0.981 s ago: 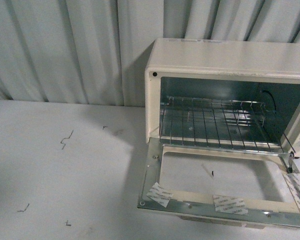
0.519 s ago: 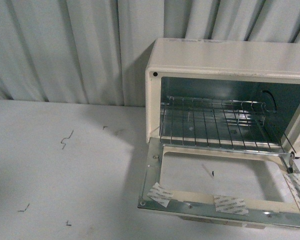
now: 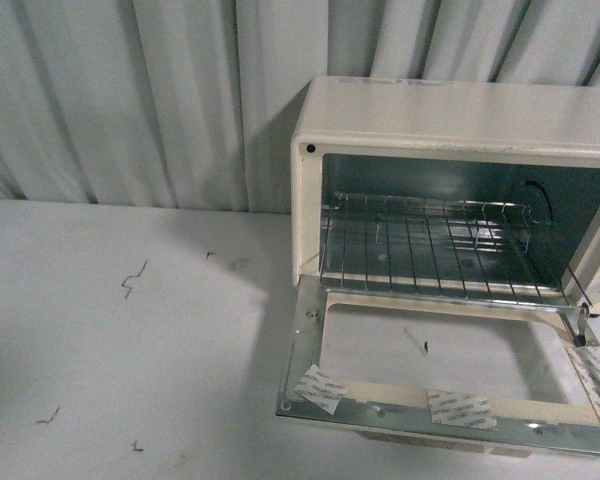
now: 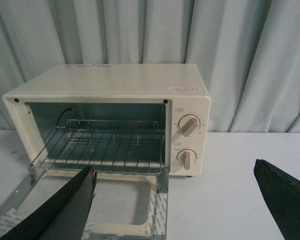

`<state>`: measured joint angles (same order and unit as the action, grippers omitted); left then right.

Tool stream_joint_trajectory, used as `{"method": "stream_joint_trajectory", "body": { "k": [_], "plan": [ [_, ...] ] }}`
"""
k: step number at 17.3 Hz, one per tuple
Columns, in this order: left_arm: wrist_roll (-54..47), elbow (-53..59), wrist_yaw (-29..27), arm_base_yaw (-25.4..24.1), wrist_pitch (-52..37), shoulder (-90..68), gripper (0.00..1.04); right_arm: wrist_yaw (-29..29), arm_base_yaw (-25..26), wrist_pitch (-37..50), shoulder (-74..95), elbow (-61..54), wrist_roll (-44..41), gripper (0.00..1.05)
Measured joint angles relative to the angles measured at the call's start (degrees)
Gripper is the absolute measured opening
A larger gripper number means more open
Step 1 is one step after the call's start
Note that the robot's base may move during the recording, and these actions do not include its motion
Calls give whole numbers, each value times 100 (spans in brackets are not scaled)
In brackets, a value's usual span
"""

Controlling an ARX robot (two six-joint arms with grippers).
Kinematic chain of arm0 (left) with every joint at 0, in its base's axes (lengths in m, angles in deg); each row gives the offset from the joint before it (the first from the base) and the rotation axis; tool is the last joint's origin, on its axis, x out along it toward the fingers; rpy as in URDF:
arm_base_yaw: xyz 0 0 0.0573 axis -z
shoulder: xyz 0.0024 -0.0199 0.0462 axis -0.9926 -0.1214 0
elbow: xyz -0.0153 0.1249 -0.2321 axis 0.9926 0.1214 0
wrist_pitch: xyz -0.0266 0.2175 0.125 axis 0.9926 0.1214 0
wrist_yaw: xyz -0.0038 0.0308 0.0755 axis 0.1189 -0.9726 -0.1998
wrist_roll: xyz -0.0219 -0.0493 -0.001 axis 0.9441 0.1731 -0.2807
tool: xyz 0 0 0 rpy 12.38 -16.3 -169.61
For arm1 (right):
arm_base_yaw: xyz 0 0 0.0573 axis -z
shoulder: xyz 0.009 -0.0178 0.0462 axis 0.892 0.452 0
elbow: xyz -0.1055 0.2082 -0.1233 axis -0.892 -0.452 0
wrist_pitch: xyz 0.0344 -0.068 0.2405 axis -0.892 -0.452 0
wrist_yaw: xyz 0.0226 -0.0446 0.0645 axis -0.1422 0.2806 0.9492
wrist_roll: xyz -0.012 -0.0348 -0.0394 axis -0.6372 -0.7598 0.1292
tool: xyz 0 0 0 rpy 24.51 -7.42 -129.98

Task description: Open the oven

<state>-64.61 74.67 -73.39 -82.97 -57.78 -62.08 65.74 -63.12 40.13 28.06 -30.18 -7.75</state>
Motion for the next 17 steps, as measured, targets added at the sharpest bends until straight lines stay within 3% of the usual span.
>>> {"method": "stream_joint_trajectory", "body": {
  "k": [8, 16, 17],
  "plan": [
    [0, 2, 2, 0, -9, 0, 2, 0, 0, -4, -2, 0, 2, 98],
    [0, 2, 2, 0, -9, 0, 96, 0, 0, -4, -2, 0, 0, 98],
    [-4, 2, 2, 0, -9, 0, 99, 0, 0, -4, -2, 0, 0, 98]
  ]
}}
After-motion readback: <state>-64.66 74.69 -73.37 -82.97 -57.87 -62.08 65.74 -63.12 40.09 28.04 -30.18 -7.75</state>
